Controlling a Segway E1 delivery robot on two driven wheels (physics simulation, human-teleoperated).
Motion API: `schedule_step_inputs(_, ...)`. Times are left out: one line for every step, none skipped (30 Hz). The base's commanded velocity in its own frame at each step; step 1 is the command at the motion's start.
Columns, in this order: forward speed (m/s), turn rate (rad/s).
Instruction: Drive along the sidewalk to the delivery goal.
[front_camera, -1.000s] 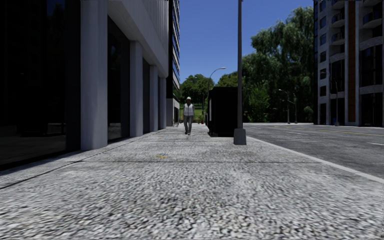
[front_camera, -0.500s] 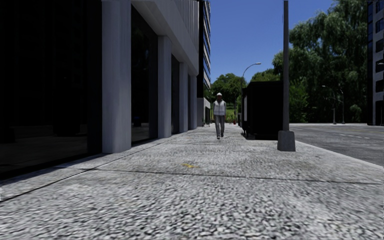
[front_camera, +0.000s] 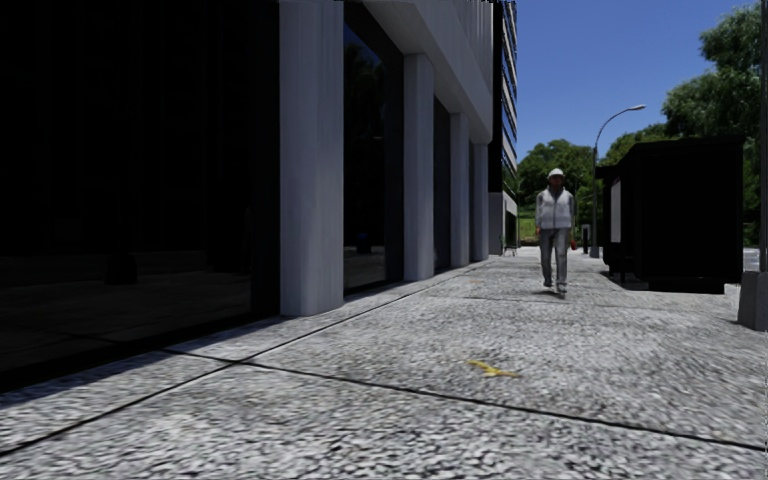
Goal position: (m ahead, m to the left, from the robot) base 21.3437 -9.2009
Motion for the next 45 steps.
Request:
schedule_step_inputs(1.75,0.24)
schedule_step_inputs(1.75,0.17)
schedule_step_inputs(1.75,0.01)
schedule_step_inputs(1.75,0.00)
schedule_step_inputs(1.75,0.00)
schedule_step_inputs(1.75,0.00)
schedule_step_inputs(1.75,0.00)
schedule_step_inputs(1.75,0.00)
schedule_step_inputs(1.75,0.00)
schedule_step_inputs(1.75,0.00)
schedule_step_inputs(1.74,0.00)
schedule_step_inputs(1.74,0.00)
schedule_step_inputs(1.74,0.00)
schedule_step_inputs(1.74,0.00)
schedule_step_inputs(1.74,0.00)
schedule_step_inputs(1.74,0.00)
schedule_step_inputs(1.74,0.00)
schedule_step_inputs(1.74,0.00)
schedule_step_inputs(1.74,0.00)
schedule_step_inputs(1.74,0.00)
schedule_step_inputs(1.74,0.00)
schedule_step_inputs(1.74,0.00)
schedule_step_inputs(1.74,0.00)
schedule_step_inputs(1.74,0.00)
schedule_step_inputs(1.74,0.00)
schedule_step_inputs(1.74,0.00)
schedule_step_inputs(1.74,0.00)
schedule_step_inputs(1.74,0.00)
schedule_step_inputs(1.74,0.00)
schedule_step_inputs(1.74,0.00)
schedule_step_inputs(1.74,0.00)
schedule_step_inputs(1.74,0.00)
schedule_step_inputs(1.74,0.00)
schedule_step_inputs(1.74,0.00)
schedule_step_inputs(1.74,-0.17)
schedule_step_inputs(1.74,-0.32)
schedule_step_inputs(1.74,-0.53)
schedule_step_inputs(1.74,-0.66)
schedule_step_inputs(1.74,-0.80)
schedule_step_inputs(1.74,-0.80)
schedule_step_inputs(1.74,-0.95)
schedule_step_inputs(1.74,-1.00)
schedule_step_inputs(1.74,-1.01)
schedule_step_inputs(1.74,-1.01)
schedule_step_inputs(1.74,-1.01)
